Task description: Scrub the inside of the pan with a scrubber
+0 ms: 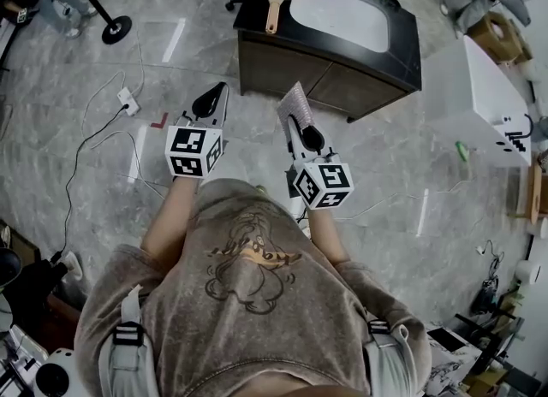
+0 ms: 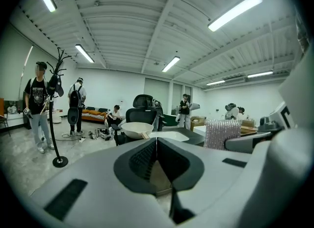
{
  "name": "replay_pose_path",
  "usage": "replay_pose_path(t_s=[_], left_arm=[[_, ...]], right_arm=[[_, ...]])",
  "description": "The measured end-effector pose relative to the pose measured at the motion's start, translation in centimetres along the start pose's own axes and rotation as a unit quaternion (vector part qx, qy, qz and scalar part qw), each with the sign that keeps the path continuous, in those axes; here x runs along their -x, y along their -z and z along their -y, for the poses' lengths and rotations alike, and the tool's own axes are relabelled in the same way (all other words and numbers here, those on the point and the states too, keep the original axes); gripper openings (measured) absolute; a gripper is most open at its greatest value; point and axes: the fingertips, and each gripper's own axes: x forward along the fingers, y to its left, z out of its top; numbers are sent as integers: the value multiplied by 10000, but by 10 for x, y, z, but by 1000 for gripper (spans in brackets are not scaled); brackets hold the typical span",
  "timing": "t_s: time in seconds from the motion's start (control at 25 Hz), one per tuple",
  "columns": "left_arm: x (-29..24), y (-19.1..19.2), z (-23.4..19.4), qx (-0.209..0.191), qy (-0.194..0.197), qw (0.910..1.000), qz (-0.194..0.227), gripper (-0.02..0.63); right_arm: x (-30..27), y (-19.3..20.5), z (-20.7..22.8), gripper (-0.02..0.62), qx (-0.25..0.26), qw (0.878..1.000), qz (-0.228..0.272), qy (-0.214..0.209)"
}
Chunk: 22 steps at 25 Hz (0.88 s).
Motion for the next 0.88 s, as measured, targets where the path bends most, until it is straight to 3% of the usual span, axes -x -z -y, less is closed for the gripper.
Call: replay_pose_path(t_s=[0.44, 0.88], left_arm=[[-45, 1, -7, -15, 23, 9999, -97, 18], [-125, -10, -38, 45, 91, 9998, -142, 18]], right_arm=[[-24, -3, 34, 84, -151, 9998, -88, 130], [-96, -31, 78, 84, -51, 9997, -132, 180]])
